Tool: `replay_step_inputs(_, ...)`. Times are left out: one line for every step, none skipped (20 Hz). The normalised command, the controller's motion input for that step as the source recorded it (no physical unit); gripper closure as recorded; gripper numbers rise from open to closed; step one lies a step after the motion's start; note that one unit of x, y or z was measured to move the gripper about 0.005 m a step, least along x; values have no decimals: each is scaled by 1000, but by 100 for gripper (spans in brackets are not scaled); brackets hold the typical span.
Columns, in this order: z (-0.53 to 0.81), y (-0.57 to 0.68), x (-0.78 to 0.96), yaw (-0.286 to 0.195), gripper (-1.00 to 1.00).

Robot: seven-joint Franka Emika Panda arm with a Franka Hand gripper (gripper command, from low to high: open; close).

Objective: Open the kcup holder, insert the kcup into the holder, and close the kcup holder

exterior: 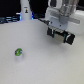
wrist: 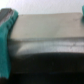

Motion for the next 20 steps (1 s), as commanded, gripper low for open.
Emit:
replay_step_inputs(253, -321, 911, -41, 100)
replay_step_inputs(269, -330, 886, -46, 100)
replay_step_inputs(260, -364, 859, -49, 100)
replay_step_inputs(243, -370, 840, -48, 100)
replay_step_inputs(227, -393, 826, -49, 100)
replay_step_inputs(192, -380, 784, -51, 100)
replay_step_inputs(132, -388, 756, -46, 100)
replay_step_inputs(-42, -65, -81, 79, -100)
replay_step_inputs(73, -129, -31, 57, -100)
replay_step_inputs(25, -60, 28, 63, -100)
replay_step_inputs(39, -42, 65, 35, -100)
replay_step_inputs(110, -125, 6, 22, -100)
replay_step_inputs(78, -47, 49, 23, -100)
replay_step_inputs(125, -89, 60, 19, -100)
replay_step_inputs(293, -157, 81, -38, -100)
replay_step_inputs(449, -231, 94, -87, -100)
replay_step_inputs(494, -311, 65, -121, -100)
replay_step_inputs(497, -336, 47, -158, -100)
replay_step_inputs(497, -377, 44, -170, -100)
replay_step_inputs(492, -411, 27, -175, -100)
